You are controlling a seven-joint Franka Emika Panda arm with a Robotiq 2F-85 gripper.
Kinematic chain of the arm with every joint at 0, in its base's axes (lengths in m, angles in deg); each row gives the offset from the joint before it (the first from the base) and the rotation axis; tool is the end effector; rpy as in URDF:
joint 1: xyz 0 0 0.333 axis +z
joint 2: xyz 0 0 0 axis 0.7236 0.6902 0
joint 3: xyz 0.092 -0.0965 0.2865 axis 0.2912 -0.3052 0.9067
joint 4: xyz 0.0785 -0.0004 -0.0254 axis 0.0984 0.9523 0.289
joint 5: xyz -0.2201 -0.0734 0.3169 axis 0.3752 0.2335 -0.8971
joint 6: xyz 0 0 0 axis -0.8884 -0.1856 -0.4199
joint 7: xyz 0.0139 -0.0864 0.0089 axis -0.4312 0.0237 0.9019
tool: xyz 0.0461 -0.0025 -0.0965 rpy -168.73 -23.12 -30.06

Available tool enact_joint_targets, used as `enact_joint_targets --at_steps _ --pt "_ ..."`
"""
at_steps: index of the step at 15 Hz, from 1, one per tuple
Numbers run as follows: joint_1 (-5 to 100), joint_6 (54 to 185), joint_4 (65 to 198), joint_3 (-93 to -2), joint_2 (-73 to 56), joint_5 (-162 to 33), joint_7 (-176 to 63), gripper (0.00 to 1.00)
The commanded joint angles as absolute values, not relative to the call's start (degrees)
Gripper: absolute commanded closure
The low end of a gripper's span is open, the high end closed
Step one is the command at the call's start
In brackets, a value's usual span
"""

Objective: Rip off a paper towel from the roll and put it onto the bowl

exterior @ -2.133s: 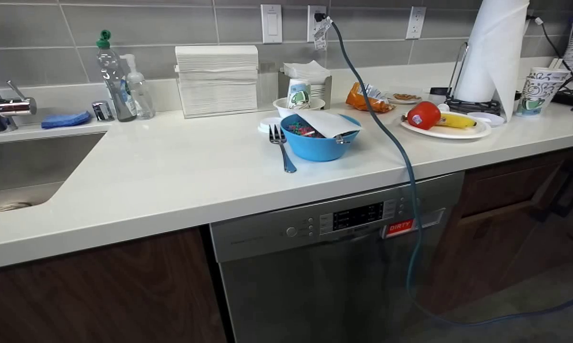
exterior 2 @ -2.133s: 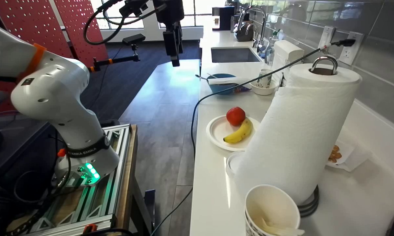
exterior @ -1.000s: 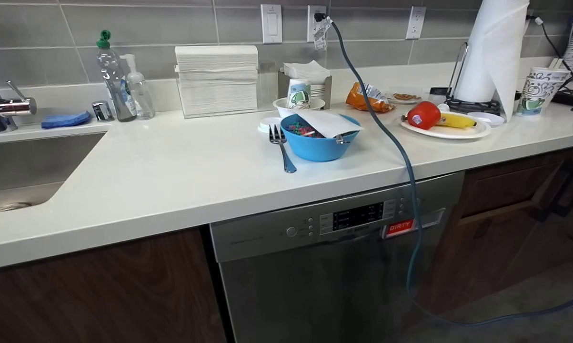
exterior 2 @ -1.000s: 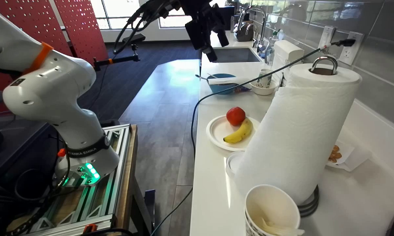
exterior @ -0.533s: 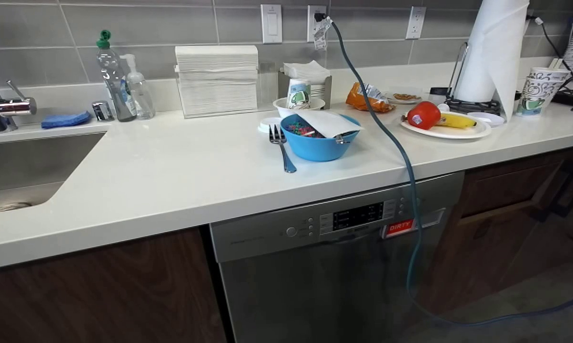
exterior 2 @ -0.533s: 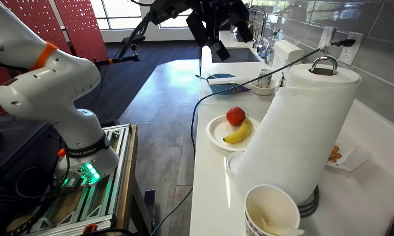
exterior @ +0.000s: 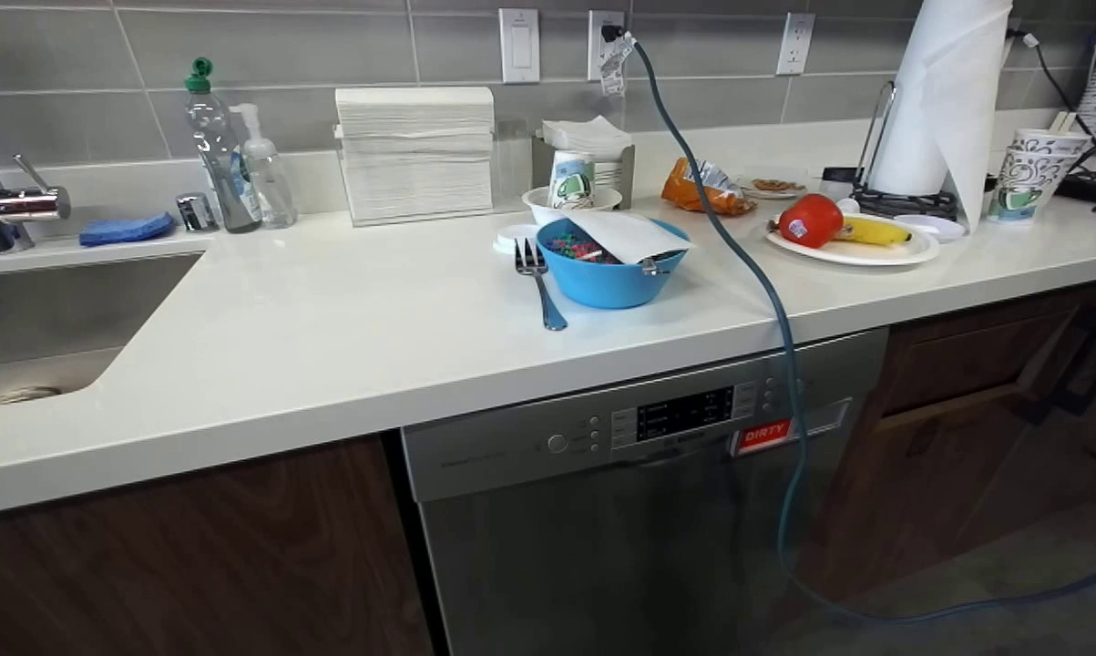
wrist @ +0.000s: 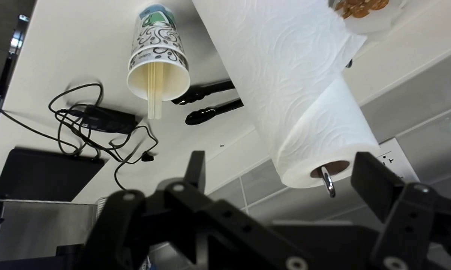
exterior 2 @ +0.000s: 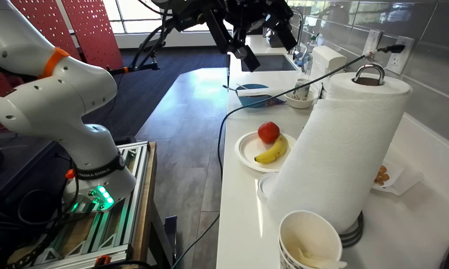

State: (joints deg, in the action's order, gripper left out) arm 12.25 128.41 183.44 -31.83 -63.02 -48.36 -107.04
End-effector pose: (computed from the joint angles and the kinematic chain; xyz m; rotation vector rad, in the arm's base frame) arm 0.3745 -0.1409 0.5666 2.3015 -1.5020 1.0136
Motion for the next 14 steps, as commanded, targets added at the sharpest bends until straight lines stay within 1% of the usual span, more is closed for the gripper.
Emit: enact_joint_targets --at_steps 1,8,9,14 --pt "13.7 128.0 183.2 -33.0 -62.8 -47.2 -107.8 0.0" --pt "8.1 128.7 182.0 -27.4 -57.5 -38.5 -119.6 0.0" --pt "8.2 130.1 181.8 -27.3 -56.3 -37.7 -121.9 0.0" --pt "9.6 129.4 180.0 -27.4 -51.4 -33.0 -129.4 0.0"
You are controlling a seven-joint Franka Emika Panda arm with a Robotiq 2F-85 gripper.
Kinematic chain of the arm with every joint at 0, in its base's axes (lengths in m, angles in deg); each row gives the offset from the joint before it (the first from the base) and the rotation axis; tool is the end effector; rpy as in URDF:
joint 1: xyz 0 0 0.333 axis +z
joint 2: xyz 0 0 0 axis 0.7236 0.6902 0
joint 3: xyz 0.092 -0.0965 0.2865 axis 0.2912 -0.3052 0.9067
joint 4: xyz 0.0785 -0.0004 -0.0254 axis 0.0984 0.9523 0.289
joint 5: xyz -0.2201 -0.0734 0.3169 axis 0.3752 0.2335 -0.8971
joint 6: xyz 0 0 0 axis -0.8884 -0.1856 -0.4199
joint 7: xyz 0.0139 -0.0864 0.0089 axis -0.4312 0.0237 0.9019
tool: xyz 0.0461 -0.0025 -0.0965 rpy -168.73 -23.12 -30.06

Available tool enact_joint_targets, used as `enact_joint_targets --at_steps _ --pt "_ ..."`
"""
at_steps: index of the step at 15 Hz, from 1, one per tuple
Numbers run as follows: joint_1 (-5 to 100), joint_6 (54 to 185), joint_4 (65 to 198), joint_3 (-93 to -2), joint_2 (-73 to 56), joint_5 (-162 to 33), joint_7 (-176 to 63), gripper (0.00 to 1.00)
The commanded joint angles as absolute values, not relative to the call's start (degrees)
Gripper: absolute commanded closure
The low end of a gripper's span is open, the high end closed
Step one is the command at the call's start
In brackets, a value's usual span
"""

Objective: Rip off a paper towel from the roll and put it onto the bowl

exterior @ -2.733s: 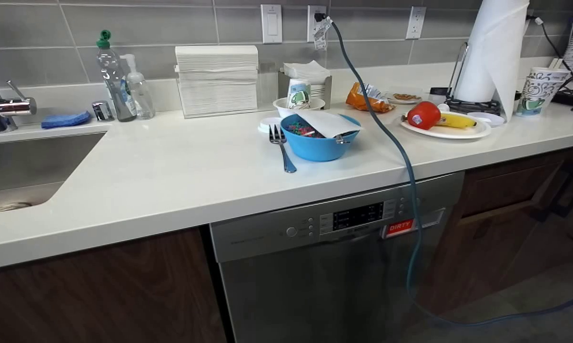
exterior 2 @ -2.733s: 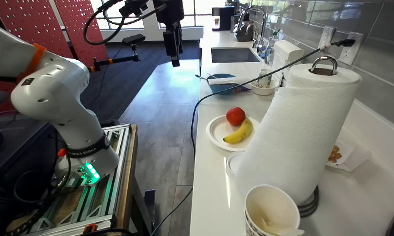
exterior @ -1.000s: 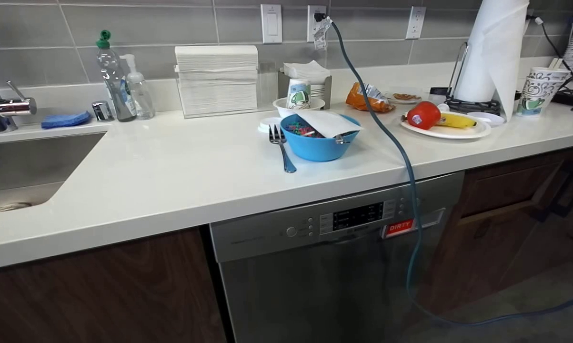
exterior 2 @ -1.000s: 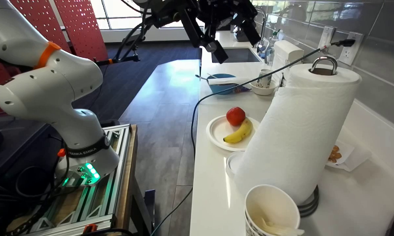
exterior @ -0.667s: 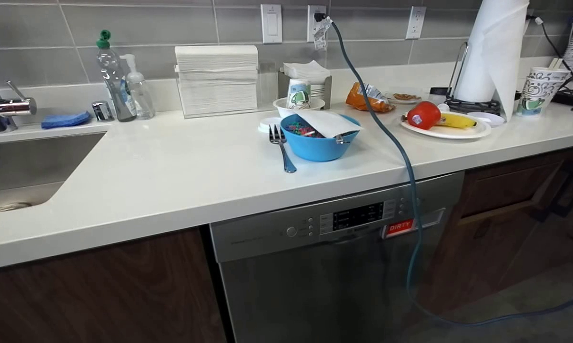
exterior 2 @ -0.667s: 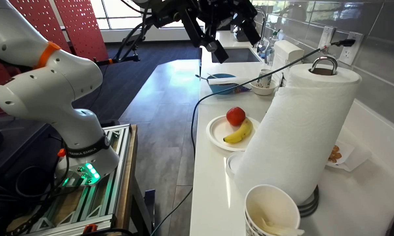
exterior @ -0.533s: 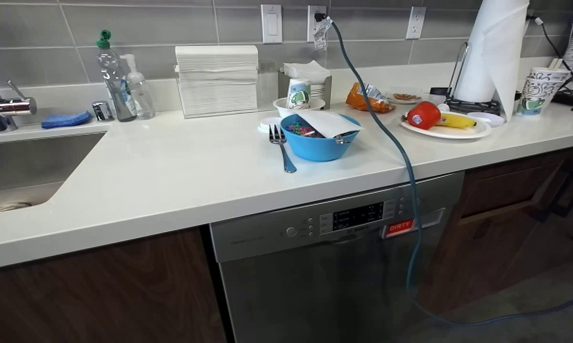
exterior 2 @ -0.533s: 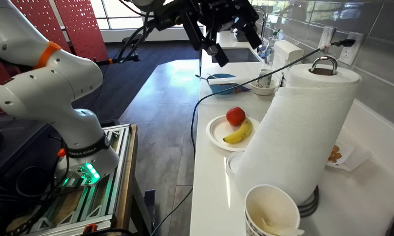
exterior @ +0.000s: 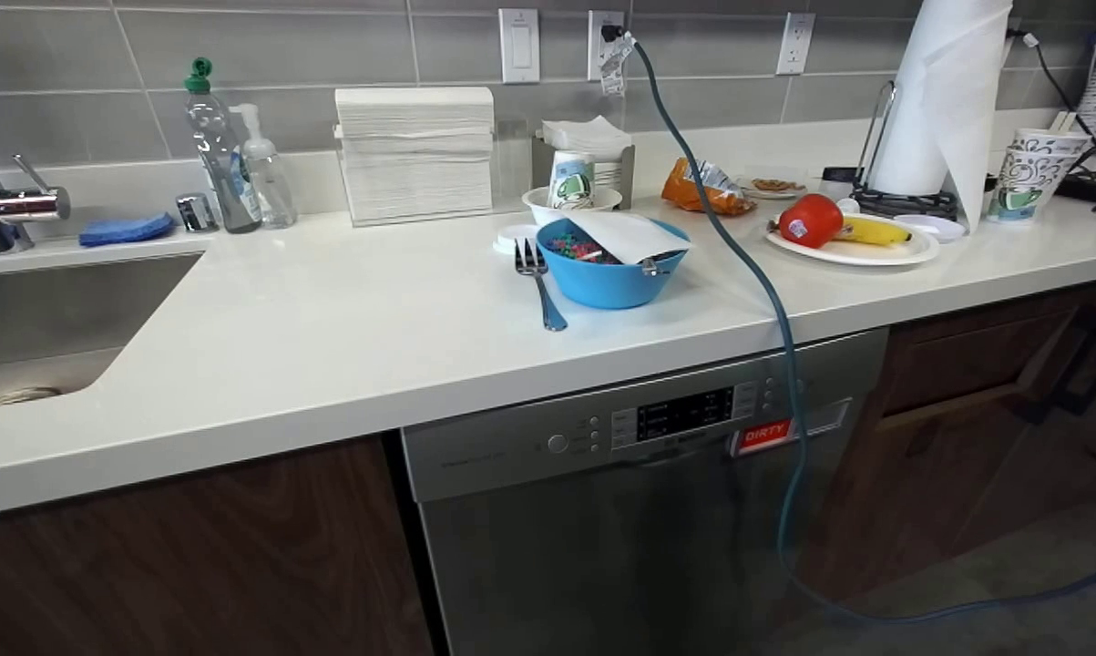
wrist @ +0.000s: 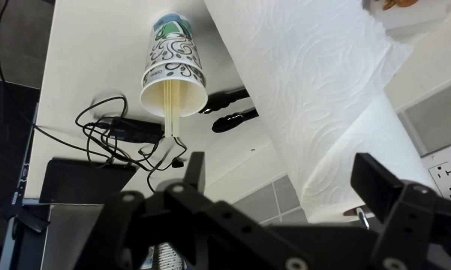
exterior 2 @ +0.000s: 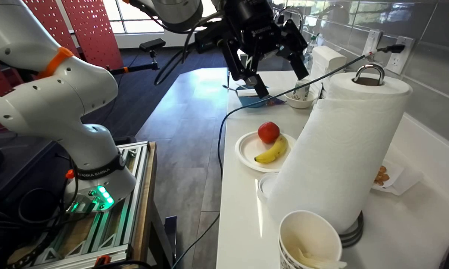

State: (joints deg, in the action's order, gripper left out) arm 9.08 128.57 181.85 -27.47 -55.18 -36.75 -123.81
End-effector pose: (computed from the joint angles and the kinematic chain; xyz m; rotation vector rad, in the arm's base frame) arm 0.4080 -0.1453 0.5208 2.1553 -1.5977 0.9481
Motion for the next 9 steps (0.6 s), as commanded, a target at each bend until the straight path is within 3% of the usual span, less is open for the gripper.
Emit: enact_joint_targets --at_steps 1,9 --pt "10.0 129.9 179.6 -27.8 -50.5 -31.8 -131.2 0.0" --pt "16.7 129.1 175.3 -32.3 -43.4 -23.8 -139.4 0.0"
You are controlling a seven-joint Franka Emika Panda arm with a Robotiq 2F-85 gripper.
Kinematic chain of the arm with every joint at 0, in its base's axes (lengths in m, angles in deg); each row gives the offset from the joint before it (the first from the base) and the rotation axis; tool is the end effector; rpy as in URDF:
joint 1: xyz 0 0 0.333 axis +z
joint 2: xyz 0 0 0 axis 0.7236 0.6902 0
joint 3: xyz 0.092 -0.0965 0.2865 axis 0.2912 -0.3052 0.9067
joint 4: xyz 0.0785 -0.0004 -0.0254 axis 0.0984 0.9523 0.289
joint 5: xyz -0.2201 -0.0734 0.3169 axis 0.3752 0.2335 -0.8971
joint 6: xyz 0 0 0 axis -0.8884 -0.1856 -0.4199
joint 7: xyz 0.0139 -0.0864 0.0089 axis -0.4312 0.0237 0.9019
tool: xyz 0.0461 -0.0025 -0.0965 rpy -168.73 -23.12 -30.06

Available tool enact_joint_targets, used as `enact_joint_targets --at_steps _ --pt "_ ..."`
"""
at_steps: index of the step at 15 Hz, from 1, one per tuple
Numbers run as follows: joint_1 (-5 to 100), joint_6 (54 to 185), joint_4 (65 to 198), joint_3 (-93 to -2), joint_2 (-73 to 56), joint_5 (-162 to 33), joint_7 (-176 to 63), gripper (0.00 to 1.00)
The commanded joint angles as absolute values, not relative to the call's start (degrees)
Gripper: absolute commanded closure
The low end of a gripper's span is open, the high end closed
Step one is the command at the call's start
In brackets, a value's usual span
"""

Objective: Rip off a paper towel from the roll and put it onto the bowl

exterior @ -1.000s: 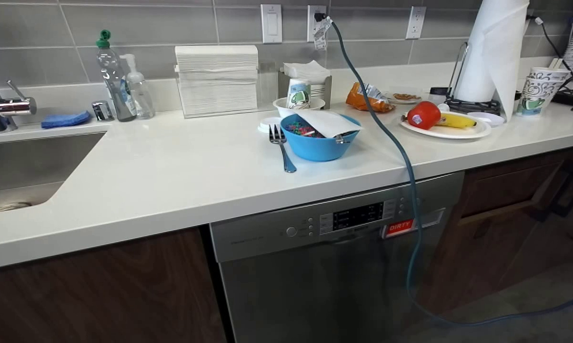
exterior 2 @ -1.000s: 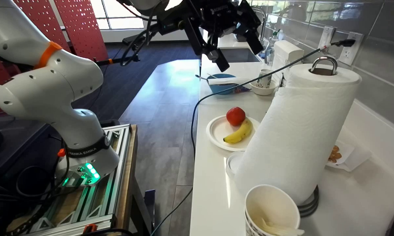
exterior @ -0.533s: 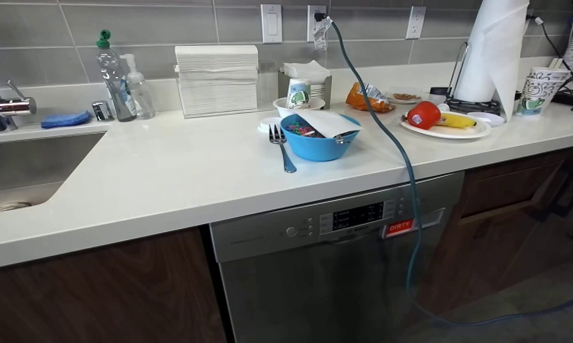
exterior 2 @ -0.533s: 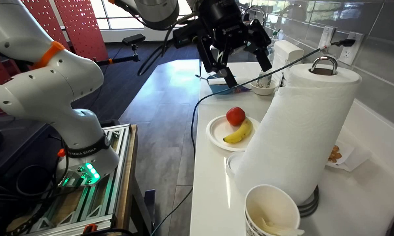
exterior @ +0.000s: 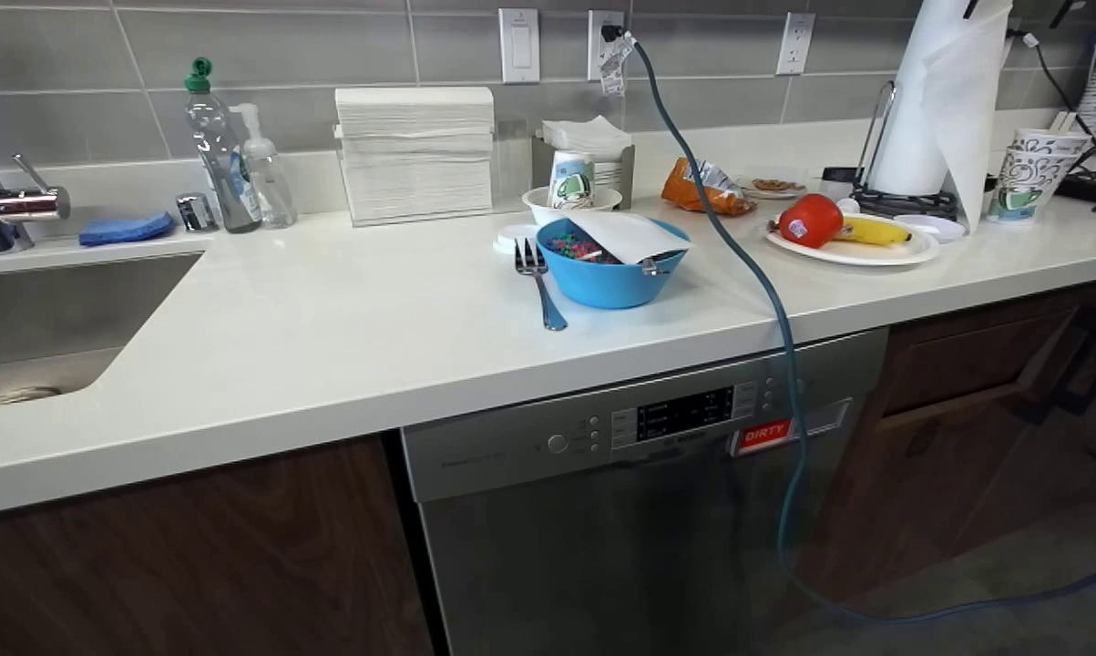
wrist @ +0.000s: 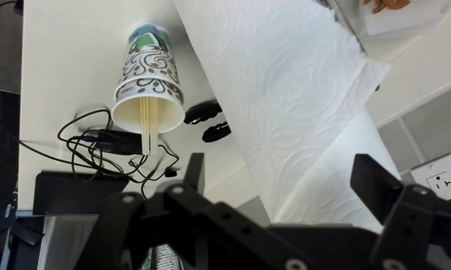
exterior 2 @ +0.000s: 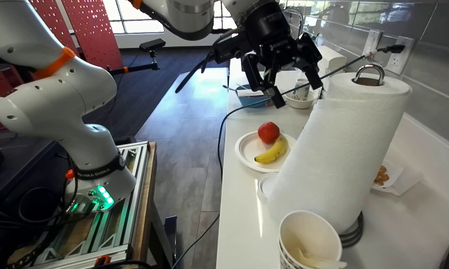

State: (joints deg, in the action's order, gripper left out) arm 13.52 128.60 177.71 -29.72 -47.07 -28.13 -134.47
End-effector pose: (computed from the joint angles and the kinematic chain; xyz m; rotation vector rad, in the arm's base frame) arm 0.4440 -0.1433 0.4978 2.1340 -1.6302 0.9537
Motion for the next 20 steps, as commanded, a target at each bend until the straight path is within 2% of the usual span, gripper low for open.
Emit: enact_joint_targets --at_steps 1,9,20 --pt "17.7 129.1 174.8 -33.2 -42.6 -22.5 -140.6 0.0" --pt "25.0 125.9 171.4 -40.4 -37.2 -15.3 -145.7 0.0" --pt "32.4 110.6 168.7 -44.3 -37.4 -17.4 -142.9 0.0"
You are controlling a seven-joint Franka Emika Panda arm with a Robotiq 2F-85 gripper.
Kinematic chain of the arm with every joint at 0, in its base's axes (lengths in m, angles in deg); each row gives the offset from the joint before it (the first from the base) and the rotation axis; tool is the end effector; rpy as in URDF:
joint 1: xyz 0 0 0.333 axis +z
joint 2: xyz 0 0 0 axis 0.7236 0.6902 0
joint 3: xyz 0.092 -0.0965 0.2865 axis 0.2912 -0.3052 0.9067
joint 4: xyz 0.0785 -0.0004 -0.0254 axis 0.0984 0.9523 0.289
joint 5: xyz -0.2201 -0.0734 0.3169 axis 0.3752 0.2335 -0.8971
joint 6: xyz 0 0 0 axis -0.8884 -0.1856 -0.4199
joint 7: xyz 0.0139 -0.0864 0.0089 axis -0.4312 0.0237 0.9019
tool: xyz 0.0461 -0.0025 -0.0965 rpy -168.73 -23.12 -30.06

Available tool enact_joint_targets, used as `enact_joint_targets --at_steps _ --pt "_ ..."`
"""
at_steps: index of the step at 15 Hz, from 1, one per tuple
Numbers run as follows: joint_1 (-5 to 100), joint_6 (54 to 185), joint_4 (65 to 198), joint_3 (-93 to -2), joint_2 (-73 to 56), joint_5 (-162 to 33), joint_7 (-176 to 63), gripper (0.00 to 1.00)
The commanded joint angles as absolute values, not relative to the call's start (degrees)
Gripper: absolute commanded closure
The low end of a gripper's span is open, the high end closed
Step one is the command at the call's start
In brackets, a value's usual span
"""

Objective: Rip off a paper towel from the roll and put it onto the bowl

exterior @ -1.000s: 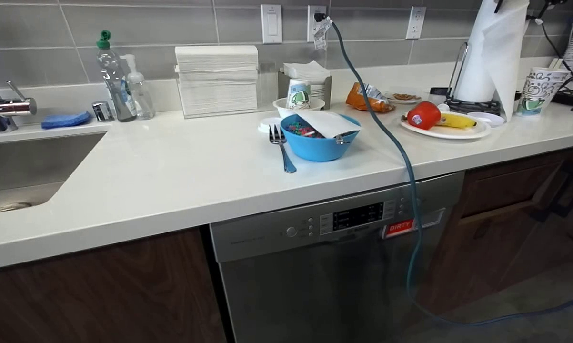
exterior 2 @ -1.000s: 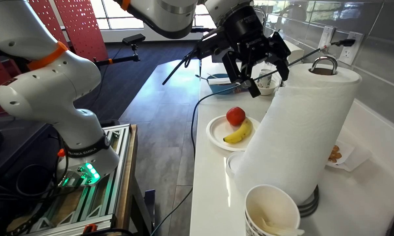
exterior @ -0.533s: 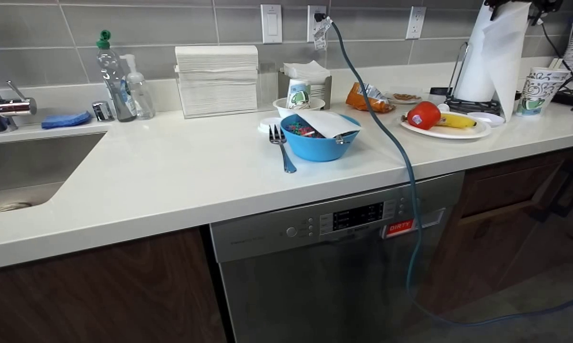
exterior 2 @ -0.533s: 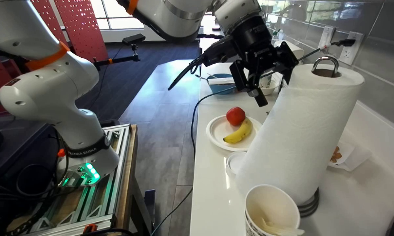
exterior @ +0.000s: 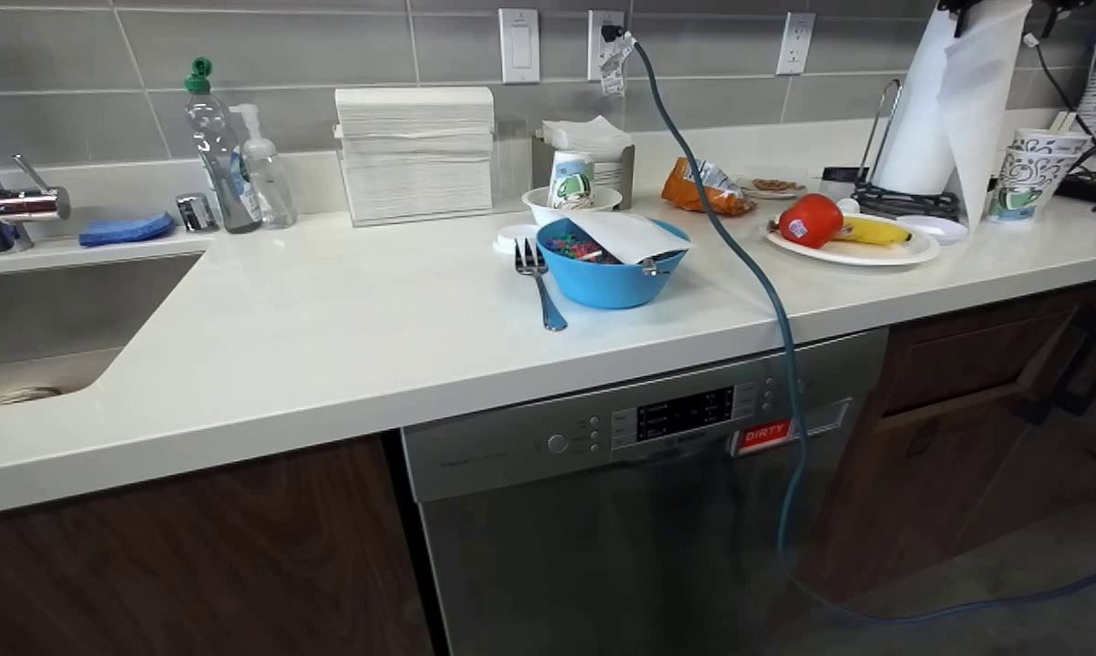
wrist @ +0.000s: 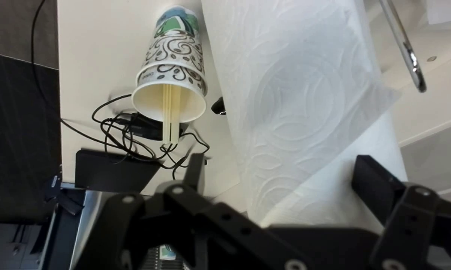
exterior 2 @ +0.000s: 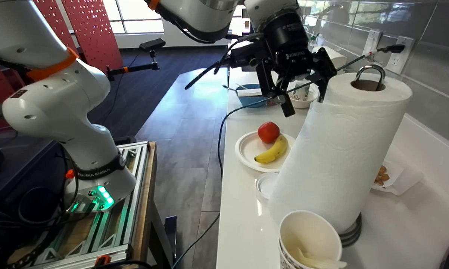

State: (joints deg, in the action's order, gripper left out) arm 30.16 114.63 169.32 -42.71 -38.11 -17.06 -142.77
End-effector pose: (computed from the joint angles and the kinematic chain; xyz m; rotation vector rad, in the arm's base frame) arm 0.4777 -0.1544 0.4821 2.0045 -1.6072 0.8200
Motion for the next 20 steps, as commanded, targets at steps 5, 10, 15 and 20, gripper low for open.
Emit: enact_joint_targets --at_steps 5,10,15,20 --pt "34.0 106.2 168.0 -45.0 -37.4 -17.4 -142.6 0.0" --pt "35.5 104.9 168.0 -45.7 -37.6 -18.9 -140.9 0.3" --pt "36.5 106.1 168.7 -46.4 -37.2 -21.9 -138.8 0.69" --pt "36.9 104.8 169.0 -46.0 -37.6 -23.5 -138.8 1.0"
